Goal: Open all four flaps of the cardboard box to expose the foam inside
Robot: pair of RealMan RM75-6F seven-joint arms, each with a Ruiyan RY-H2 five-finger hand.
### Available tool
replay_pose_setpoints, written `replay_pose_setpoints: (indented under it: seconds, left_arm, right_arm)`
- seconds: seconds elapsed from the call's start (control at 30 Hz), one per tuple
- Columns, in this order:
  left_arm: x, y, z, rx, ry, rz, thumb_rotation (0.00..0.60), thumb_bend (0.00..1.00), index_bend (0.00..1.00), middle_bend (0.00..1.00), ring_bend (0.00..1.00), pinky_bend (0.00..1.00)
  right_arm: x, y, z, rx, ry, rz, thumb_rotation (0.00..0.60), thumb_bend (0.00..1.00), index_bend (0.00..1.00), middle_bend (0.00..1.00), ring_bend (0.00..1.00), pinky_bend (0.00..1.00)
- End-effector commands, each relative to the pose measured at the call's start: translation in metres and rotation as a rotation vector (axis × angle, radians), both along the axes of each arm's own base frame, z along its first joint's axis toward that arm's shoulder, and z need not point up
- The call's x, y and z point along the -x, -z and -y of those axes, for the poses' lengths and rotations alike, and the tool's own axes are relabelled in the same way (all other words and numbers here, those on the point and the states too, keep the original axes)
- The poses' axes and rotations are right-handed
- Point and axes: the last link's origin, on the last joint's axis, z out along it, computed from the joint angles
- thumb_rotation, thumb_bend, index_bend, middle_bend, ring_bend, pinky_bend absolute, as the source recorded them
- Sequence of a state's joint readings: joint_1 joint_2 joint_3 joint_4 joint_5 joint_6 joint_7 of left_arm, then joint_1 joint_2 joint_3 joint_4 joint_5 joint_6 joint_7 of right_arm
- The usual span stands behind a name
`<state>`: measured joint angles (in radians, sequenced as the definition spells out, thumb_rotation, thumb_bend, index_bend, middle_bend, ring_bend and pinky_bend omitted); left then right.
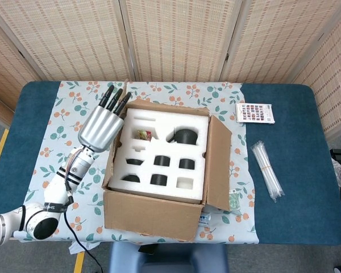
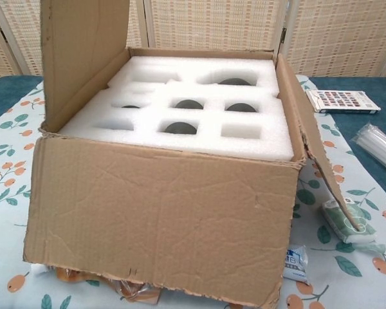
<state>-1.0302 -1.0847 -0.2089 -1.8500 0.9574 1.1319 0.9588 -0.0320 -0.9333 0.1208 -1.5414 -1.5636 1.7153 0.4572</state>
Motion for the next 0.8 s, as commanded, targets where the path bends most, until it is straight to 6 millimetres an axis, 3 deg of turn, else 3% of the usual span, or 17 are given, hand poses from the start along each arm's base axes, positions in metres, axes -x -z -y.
replay_pose_setpoints:
  seconds: [0.03, 0.3, 0.5, 0.8]
  left_arm:
    - [0.01, -0.008, -0.006, -0.02, -0.043, 0.023, 0.6, 1.0, 0.52, 0.09, 0.0, 0.0]
    - [0.029, -0.024, -0.016, -0.066, -0.125, 0.053, 0.6, 1.0, 0.47, 0.09, 0.0, 0.0]
    - [0.043, -0.038, -0.021, -0.092, -0.182, 0.091, 0.6, 1.0, 0.36, 0.07, 0.0, 0.0]
    - [0.079, -0.058, -0.035, -0.157, -0.338, 0.116, 0.6, 1.0, 0.3, 0.06, 0.0, 0.0]
  right_arm:
    - [0.0, 0.0, 0.001, -0.002, 0.002, 0.0, 0.385, 0.49, 0.26, 0.0, 0.0, 0.0]
    - [-0.001, 0.004, 0.004, -0.011, 0.008, -0.008, 0.385, 0.49, 0.26, 0.0, 0.0, 0.0]
    - [-0.001, 0.005, 0.007, -0.017, 0.013, -0.01, 0.386, 0.49, 0.26, 0.0, 0.0, 0.0]
    - [-0.001, 0.005, 0.006, -0.013, 0.015, -0.013, 0.385, 0.49, 0.26, 0.0, 0.0, 0.0]
